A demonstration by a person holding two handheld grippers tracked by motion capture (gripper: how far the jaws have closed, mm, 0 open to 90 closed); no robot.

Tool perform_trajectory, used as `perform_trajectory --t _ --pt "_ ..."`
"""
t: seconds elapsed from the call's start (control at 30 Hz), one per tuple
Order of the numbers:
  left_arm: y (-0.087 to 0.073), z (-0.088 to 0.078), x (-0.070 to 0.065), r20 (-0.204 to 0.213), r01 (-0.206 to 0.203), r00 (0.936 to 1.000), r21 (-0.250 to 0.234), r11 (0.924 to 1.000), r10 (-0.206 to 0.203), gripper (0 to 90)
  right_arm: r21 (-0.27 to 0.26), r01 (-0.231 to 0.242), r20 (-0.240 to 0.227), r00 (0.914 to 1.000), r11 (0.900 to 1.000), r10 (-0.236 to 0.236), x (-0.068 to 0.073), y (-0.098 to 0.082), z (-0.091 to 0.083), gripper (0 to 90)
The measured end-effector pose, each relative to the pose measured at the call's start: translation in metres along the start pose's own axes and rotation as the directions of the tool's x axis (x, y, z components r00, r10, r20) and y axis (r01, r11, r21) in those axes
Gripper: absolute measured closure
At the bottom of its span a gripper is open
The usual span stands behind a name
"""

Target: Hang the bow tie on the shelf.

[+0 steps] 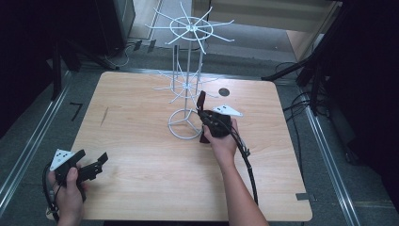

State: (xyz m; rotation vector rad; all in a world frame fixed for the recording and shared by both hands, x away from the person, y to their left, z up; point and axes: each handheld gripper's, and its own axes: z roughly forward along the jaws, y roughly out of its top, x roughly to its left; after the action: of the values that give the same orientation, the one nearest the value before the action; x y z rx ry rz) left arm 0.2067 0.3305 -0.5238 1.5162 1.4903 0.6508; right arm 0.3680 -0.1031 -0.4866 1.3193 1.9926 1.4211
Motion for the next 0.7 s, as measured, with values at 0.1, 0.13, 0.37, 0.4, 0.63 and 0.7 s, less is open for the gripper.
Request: perform_trajectory --t 0.1,0.13,0.37,0.4,0.63,0.7 --pt "0.000 0.000 0.000 0.000 0.001 1.0000 0.000 1.0000 -0.001 8.4 0.000 0.001 -0.006 1.0000 1.000 -0.001 0.002 0.002 0.004 88.7" --pt "0.000 0.000 0.000 -0.001 0.002 1.0000 0.000 1.0000 -0.002 8.4 0.003 -0.003 -0.003 1.0000 1.000 0.003 0.002 0.002 0.006 87.9" --pt "0.000 0.000 0.000 -0.001 0.002 1.0000 0.000 1.0000 -0.002 8.4 0.015 -0.004 0.001 1.0000 1.000 0.004 0.001 -0.003 0.007 84.6" --pt "0.000 0.000 0.000 -0.001 0.002 1.0000 0.001 1.0000 -0.002 8.4 0.015 -0.001 0.003 1.0000 1.000 0.001 0.000 -0.003 0.006 84.1" --pt "0.000 0.000 0.000 -0.003 0.003 1.0000 0.000 1.0000 -0.003 8.4 0.011 0.025 -0.011 0.9996 1.000 -0.025 -0.006 -0.001 -0.010 56.7" --pt "0.000 0.000 0.000 -0.002 0.001 1.0000 0.000 1.0000 -0.001 8.4 0.013 0.032 -0.019 0.9993 0.999 -0.031 -0.006 -0.001 -0.017 46.6"
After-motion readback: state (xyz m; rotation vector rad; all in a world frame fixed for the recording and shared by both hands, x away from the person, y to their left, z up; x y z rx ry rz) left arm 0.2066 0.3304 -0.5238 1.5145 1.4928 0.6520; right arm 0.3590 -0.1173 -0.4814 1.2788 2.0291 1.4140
